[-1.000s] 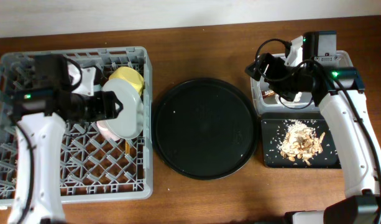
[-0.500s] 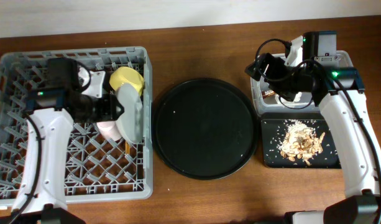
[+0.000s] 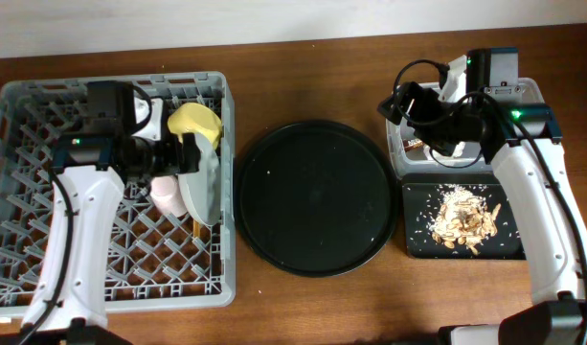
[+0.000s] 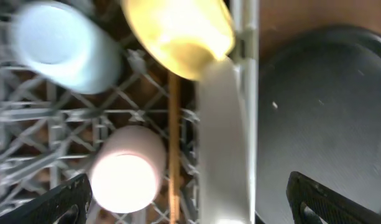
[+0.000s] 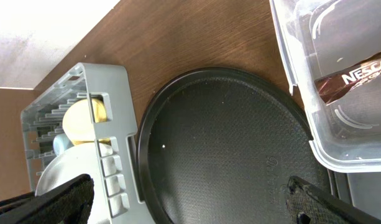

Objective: Sort waste into correct bins and load items into the dishwasher rack

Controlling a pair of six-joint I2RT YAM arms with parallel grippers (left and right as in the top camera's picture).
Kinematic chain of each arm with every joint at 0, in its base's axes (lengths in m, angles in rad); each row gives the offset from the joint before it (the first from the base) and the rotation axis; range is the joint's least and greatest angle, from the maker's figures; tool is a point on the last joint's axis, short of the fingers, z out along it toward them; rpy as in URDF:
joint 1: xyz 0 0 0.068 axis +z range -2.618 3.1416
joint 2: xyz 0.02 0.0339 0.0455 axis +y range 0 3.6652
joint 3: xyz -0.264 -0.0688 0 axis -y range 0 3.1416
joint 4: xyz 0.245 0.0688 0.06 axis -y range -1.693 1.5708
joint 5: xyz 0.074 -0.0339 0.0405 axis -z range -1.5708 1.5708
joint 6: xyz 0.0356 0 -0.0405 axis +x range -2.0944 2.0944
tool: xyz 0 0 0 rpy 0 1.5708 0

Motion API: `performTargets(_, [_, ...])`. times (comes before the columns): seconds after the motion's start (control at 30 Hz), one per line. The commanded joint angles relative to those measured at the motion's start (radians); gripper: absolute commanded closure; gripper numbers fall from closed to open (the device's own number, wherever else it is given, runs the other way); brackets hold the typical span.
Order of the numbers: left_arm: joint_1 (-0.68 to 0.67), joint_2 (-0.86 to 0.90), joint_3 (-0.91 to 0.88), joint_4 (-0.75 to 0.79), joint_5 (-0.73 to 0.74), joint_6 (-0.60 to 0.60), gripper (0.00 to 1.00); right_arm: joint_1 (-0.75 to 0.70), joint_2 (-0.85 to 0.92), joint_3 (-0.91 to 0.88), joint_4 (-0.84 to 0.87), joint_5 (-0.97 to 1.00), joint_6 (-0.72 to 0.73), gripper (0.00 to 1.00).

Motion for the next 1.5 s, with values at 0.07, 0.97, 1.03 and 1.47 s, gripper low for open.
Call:
performTargets(0.07, [0.008,-0.12,0.045,0.02,-0.174,-0.055,0.01,0.001,0.002,0.008,0.0,0.013,0.005,0.01])
performTargets(0.97, [0.008,-0.119,0.044,0.02,-0.172,-0.055,0.01,0.008,-0.28,0.007,-0.01,0.245,-0.034,0.01])
performTargets(1.03, [0.008,-0.119,0.044,0.02,-0.172,-0.055,0.01,0.008,-0.358,0.007,0.006,0.245,-0.129,0.01])
performTargets(1.47, [0.008,-0.119,0.044,0.02,-0.172,-0.055,0.01,0.067,-1.076,-0.365,0.441,0.484,-0.498,0.01])
